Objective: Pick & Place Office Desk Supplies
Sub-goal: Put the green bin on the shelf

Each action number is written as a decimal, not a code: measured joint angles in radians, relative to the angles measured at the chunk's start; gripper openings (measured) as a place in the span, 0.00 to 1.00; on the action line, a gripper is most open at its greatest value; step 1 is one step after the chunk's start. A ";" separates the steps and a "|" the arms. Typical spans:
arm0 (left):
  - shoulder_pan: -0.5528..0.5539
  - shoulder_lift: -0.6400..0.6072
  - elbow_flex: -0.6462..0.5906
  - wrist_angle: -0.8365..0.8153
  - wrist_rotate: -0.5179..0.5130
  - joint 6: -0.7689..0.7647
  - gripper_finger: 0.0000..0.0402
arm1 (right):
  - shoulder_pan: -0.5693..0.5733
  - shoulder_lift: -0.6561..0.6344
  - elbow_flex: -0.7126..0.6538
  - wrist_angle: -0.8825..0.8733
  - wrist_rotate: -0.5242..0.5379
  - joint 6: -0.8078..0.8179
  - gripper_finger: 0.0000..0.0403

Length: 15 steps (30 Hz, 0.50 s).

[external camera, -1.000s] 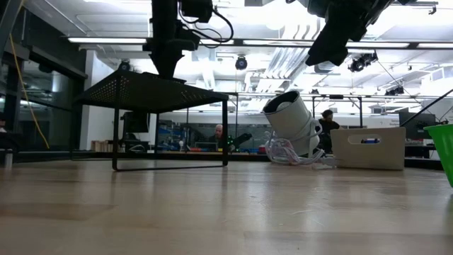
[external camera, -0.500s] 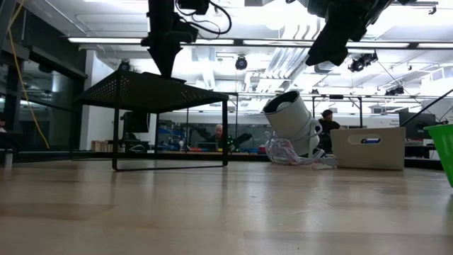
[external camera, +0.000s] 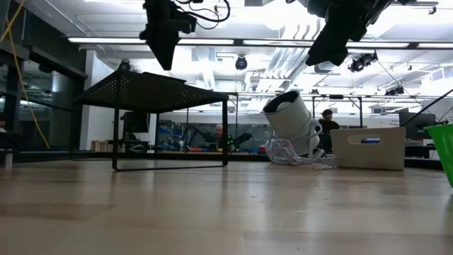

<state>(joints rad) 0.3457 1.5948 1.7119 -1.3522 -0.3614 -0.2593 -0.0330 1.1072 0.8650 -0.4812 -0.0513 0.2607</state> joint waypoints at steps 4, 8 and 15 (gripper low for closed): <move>-0.051 0.000 0.000 0.011 0.009 0.000 0.20 | 0.000 0.000 0.000 0.000 0.000 0.000 0.30; -0.141 0.000 0.000 0.016 0.012 -0.010 0.20 | 0.000 0.000 0.000 0.000 0.000 0.000 0.30; -0.346 0.000 0.000 0.026 0.012 -0.062 0.20 | 0.000 0.000 0.000 0.000 0.000 0.000 0.30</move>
<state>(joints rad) -0.0007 1.5948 1.7119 -1.3262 -0.3496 -0.3214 -0.0326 1.1072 0.8650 -0.4812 -0.0514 0.2607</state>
